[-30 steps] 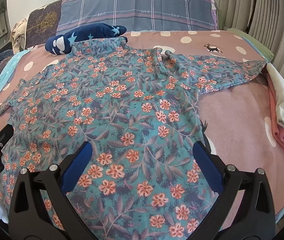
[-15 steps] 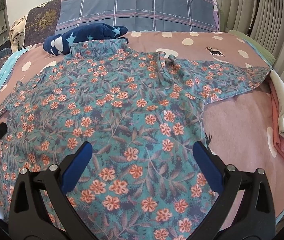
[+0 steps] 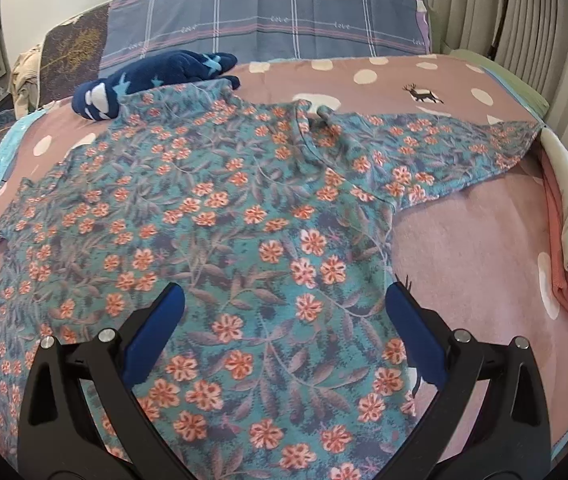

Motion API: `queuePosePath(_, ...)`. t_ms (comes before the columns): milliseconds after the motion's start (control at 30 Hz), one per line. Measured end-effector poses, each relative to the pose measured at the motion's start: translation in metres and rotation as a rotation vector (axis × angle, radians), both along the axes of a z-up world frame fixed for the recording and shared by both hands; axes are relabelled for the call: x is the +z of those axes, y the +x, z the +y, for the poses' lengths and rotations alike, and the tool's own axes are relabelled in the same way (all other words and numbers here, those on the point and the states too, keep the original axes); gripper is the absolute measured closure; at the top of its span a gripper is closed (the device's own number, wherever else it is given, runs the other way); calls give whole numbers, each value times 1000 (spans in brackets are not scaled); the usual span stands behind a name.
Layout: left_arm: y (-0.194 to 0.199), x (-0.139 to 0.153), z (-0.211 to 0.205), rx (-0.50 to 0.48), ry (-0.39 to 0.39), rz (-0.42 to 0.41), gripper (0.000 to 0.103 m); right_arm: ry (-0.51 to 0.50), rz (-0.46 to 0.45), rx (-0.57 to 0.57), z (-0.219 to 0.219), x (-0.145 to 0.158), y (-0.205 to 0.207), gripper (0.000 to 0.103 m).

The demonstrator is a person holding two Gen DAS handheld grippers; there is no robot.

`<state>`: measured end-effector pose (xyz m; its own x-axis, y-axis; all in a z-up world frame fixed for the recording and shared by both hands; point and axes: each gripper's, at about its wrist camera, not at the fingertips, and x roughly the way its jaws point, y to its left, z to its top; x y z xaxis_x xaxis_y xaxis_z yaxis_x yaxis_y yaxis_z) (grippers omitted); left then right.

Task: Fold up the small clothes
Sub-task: 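Grasp the sleeve nearest the left gripper and lift it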

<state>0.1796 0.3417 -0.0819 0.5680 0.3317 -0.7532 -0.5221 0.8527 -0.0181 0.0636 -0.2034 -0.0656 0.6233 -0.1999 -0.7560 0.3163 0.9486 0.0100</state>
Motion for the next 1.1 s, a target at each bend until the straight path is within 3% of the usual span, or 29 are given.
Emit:
queuePosePath(133,45,-16,18,47,66,97,28,9,18,3,2,-4,2,2)
queuePosePath(167,53,-21,22,60,76,125,34,7,18,4,2,-4,2,2)
queuePosePath(200,63,-27,29,74,61,151,43,4,17,3,2,-3,2,2)
queuePosePath(267,66,-33,43,76,-20,141,100,-1,11,-4,-1,0,1,2)
queuePosePath(333,63,-26,49,88,-116,81,101,-3,2,-17,-6,3,0,2)
queuePosePath(367,62,-16,41,71,-115,47,101,-5,0,-23,-8,4,0,2)
queuePosePath(433,59,21,-4,-79,-68,-68,101,-5,1,-34,-14,3,2,2)
queuePosePath(567,45,84,-107,-408,-93,-255,100,37,1,-35,-18,0,6,2)
queuePosePath(700,28,113,-209,-712,-162,-351,100,51,-25,-13,-17,5,1,2)
queuePosePath(800,17,101,-284,-894,-138,-313,97,40,-44,-8,-22,10,-4,2)
queuePosePath(833,14,91,-304,-941,-126,-284,88,44,-48,-10,-25,11,-7,2)
queuePosePath(867,9,75,-326,-994,-113,-245,72,49,-53,-12,-28,11,-9,3)
queuePosePath(900,5,63,-338,-1014,-98,-219,67,62,-62,-8,-32,12,-12,9)
queuePosePath(1000,-10,34,-354,-1037,-22,-159,64,144,-72,37,-42,11,-15,34)
queuePosePath(1033,-13,29,-351,-1030,-4,-153,63,204,-69,66,-47,9,-14,44)
queuePosePath(1100,-19,23,-329,-996,38,-147,61,266,-50,99,-50,7,-7,52)
